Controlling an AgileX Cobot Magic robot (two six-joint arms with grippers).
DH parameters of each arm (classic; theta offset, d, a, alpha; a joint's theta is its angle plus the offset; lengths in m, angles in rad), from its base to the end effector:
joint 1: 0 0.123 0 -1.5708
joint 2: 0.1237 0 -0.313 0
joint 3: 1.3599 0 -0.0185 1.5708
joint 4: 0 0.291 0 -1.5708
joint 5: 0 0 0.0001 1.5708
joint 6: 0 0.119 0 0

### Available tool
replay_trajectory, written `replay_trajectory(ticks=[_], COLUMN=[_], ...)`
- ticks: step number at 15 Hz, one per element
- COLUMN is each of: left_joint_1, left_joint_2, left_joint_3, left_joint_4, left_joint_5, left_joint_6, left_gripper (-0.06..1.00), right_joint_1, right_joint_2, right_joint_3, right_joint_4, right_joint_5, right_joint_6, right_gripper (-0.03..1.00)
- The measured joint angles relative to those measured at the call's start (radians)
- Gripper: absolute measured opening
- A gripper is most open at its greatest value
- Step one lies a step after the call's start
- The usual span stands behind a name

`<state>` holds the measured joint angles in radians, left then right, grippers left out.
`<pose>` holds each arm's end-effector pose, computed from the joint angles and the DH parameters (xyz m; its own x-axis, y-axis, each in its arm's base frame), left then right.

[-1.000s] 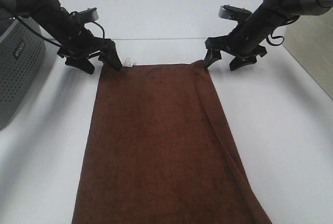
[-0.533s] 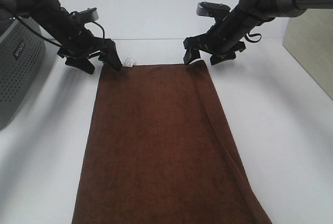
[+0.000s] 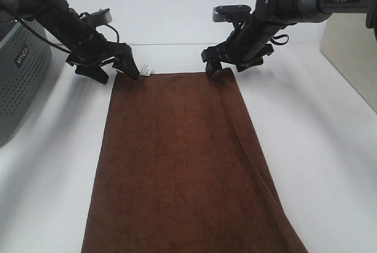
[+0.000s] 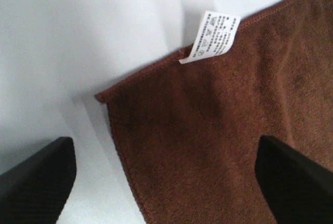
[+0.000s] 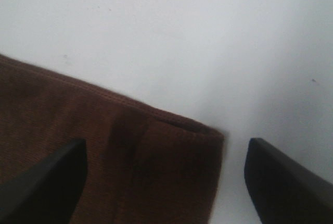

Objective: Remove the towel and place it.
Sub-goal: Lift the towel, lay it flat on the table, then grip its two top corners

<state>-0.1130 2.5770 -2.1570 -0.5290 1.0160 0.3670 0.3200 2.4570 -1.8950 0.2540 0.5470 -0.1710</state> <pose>0.5852 -0.1178 0.0760 -0.9347 0.1681 -0.3131 0.2881 0.8743 -0.3906 0.5601 0.2020 0.0731 -0.8195 -0.2223 -0.5282 -0.3398 0.9307 0.1356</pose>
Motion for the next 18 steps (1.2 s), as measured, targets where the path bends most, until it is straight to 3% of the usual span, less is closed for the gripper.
replay_trajectory(ticks=[11, 18], left_joint_1=[0.0, 0.0], left_joint_2=[0.001, 0.001], left_joint_3=[0.0, 0.0], left_joint_4=[-0.003, -0.003], left_joint_5=[0.0, 0.0], left_joint_6=[0.0, 0.0], left_gripper=[0.86, 0.86], right_joint_1=[0.04, 0.04], right_joint_2=[0.012, 0.011], right_joint_3=[-0.002, -0.022], right_joint_4=[-0.344, -0.371], right_joint_5=[0.004, 0.052], right_joint_6=[0.177, 0.195], right_gripper=[0.76, 0.75])
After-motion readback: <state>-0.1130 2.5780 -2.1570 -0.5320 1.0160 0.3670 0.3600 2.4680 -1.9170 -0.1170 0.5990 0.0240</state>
